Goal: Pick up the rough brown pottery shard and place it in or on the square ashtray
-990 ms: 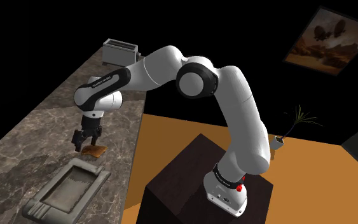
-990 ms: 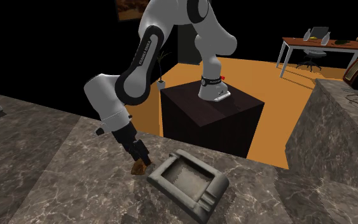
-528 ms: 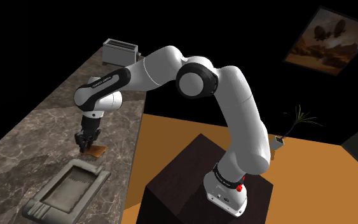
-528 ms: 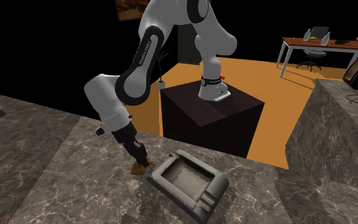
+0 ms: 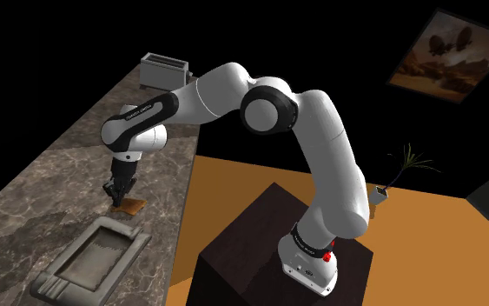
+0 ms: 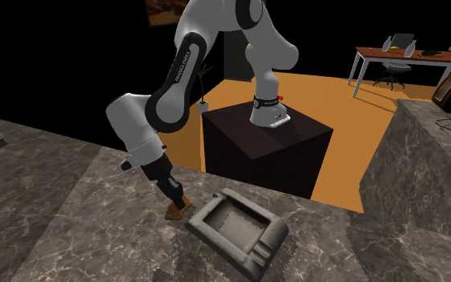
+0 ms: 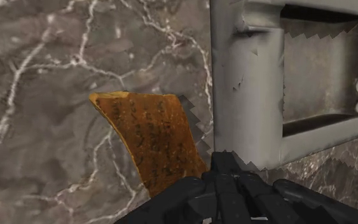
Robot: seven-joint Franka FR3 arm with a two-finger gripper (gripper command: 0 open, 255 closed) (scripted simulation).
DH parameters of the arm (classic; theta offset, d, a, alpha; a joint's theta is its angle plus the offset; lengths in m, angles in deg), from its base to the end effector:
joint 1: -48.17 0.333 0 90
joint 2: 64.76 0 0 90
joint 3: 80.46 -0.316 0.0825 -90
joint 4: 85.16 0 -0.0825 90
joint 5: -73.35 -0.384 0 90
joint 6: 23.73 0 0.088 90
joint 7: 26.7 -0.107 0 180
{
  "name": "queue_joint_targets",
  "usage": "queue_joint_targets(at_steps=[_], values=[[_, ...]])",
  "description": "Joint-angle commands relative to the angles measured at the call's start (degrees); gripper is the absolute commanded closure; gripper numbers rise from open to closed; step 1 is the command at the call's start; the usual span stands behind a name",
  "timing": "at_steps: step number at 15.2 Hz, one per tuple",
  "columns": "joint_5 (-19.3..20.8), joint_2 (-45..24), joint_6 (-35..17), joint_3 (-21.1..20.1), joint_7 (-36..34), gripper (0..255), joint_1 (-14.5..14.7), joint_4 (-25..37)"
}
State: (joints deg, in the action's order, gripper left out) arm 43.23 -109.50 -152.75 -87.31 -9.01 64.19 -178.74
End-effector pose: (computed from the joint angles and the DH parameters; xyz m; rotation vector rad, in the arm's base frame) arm 0.6165 0.2664 0.1543 -2.6420 -0.4117 0.2492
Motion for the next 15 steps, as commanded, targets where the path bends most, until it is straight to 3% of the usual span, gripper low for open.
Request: queue_joint_targets(at_steps=[1,2,3,4,15], values=[[0.0,0.0,0.0,0.0,0.0,0,0.0,0.0],[7.88,4.33,-9.92,4.6,-1.74,0,6.98,-7.32],[17.21,7.12,-19.57,11.69,-6.12,0,16.12,-14.1],[22.72,7.79,-24.26,16.74,-9.59,0,21.99,-17.31],[21.44,2.15,-27.14,15.96,-8.72,0,21.23,-14.58]])
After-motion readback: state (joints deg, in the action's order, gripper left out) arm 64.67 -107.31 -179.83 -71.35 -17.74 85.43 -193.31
